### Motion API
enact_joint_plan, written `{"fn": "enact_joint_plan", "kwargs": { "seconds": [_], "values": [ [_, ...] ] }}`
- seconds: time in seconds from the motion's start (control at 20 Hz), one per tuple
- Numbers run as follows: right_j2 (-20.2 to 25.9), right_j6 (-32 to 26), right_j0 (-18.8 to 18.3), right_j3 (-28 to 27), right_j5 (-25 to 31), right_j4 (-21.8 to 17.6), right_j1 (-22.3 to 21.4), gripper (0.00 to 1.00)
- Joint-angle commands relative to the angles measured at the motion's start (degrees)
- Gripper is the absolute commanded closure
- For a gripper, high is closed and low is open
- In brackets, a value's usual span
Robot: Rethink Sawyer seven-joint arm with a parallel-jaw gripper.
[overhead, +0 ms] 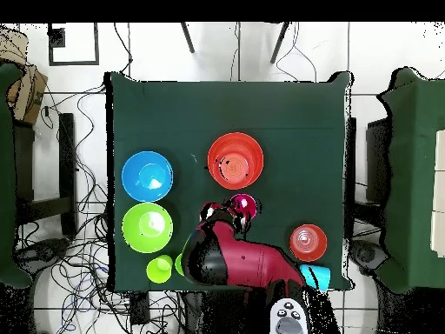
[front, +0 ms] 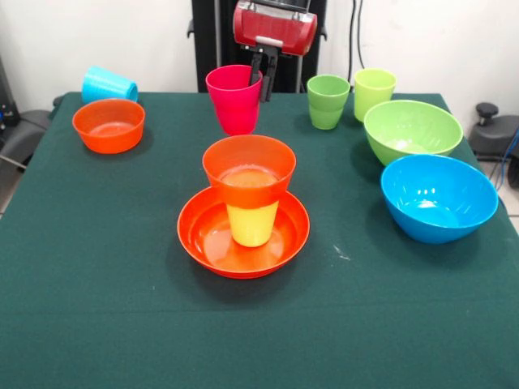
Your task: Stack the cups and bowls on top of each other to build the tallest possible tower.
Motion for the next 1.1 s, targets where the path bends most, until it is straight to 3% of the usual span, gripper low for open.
{"fn": "enact_joint_plan", "kwargs": {
  "seconds": [0.05,1.1],
  "values": [
    [4.7,7.5,-0.9,-5.1,-0.1,1.7,1.9,1.0],
    [2.4,9.0,2.2,-7.3,-2.6,4.3,5.2,1.0]
  ]
}}
